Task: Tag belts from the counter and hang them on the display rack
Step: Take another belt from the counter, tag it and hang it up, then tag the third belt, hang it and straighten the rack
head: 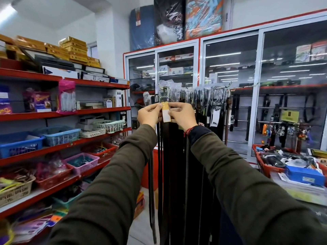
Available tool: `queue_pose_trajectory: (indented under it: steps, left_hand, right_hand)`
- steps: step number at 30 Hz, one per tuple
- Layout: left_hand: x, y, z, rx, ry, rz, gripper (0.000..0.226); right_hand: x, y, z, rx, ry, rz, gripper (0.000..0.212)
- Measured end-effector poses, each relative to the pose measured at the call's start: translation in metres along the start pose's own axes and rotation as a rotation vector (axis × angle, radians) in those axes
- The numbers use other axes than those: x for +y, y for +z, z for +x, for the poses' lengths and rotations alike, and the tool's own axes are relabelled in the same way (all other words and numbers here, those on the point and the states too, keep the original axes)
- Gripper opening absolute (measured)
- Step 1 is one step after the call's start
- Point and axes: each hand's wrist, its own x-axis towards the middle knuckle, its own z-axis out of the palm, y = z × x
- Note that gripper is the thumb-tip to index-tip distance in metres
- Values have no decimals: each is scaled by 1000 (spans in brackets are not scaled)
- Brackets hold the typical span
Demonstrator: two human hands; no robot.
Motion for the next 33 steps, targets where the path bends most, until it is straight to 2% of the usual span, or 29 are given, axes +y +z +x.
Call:
queue_pose_trajectory:
  steps: [4, 7, 12, 17, 20, 26, 33]
  left_hand:
    - [-28, 6, -9, -50, 272, 393, 42]
    - [-58, 14, -36, -67, 431, 649, 61]
    - [-117, 27, -88, -66, 661, 917, 69]
    - [-177, 52, -143, -296, 667, 953, 67]
    - [-218, 67, -181, -418, 627, 966, 65]
    - [-291, 105, -260, -738, 500, 972, 60]
    - [-343, 166, -334, -1255, 353, 923, 60]
  right_hand:
    - [24, -10, -14, 9, -118, -288, 46]
    - [53, -24, -31, 73, -197, -394, 47]
    - [115, -69, -69, 252, -258, -609, 53]
    - [180, -125, -124, 259, -159, -823, 59]
    - [221, -166, -165, 246, -38, -940, 60]
    - [290, -250, -250, 174, 323, -1110, 68]
    - [324, -338, -304, -58, 757, -1298, 69]
